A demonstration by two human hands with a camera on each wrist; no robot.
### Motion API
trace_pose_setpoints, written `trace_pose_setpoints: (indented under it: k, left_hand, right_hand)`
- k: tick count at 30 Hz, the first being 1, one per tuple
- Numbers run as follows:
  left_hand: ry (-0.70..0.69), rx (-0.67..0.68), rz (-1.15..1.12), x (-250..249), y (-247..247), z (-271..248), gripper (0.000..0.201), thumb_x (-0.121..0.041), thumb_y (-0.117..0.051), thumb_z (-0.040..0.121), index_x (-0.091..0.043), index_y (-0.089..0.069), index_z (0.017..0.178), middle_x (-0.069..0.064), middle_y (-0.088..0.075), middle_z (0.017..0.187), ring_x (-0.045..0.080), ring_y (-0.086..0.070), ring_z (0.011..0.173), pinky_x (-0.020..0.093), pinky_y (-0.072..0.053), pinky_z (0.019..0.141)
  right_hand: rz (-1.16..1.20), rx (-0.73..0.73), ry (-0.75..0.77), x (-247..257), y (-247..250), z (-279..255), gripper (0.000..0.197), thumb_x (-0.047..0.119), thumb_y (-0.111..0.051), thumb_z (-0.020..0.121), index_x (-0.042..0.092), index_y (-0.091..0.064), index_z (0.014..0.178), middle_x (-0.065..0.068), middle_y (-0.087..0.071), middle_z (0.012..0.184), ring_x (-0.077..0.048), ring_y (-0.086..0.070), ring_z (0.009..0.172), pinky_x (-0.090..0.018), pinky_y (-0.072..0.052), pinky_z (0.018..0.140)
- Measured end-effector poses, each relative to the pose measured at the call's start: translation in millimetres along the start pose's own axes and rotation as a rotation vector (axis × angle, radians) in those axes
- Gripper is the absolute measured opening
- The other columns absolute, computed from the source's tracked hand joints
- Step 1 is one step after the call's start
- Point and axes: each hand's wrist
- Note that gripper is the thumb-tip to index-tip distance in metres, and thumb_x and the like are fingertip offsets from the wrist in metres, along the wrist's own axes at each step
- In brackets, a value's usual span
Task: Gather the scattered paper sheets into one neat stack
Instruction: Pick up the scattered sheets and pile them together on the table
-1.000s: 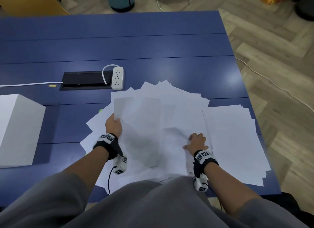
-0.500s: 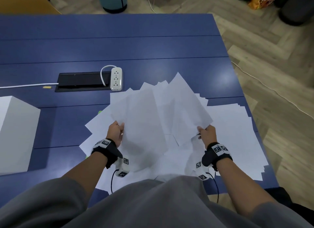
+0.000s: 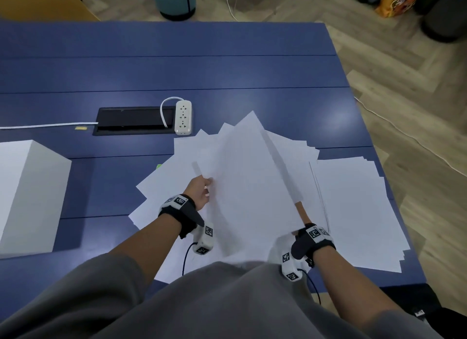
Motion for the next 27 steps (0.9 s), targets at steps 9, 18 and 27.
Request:
trace_pose_setpoints:
  k: [9, 18, 27]
  left_hand:
    - [-0.031, -0.085, 0.175, 6, 0, 7, 0.048, -0.025, -0.05, 0.097, -0.005, -0.042, 0.14, 0.012, -0.042, 0.146, 0.031, -0.039, 0.136, 0.04, -0.033, 0.11]
    - [-0.02, -0.183, 0.085, 12, -3, 20, 0.048, -0.03, -0.057, 0.093, -0.01, -0.045, 0.135, 0.007, -0.053, 0.13, 0.027, -0.051, 0.118, 0.04, -0.04, 0.102]
    - [-0.01, -0.155, 0.009, 30, 4, 57, 0.067, -0.04, -0.067, 0.083, -0.011, -0.042, 0.138, 0.005, -0.052, 0.134, 0.029, -0.051, 0.122, 0.049, -0.039, 0.106]
  right_hand:
    - [0.162, 0.152, 0.075, 17, -27, -15, 0.027, 0.01, -0.047, 0.099, 0.004, -0.054, 0.124, -0.017, -0.063, 0.089, -0.027, -0.061, 0.078, -0.043, -0.056, 0.069]
    - [0.15, 0.171, -0.033, -5, -12, -11, 0.004, 0.016, -0.052, 0.094, 0.013, -0.054, 0.093, -0.003, -0.056, 0.072, -0.011, -0.053, 0.059, -0.029, -0.042, 0.054]
    - [0.695, 0.084, 0.182, 20, 14, 1, 0.028, -0.013, -0.061, 0.078, 0.001, -0.069, 0.055, -0.008, -0.065, 0.06, -0.02, -0.065, 0.058, -0.032, -0.059, 0.06]
Point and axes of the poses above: each hand's wrist, its own z-axis towards the middle knuckle, its own y-axis out of the back of the hand, x = y × z
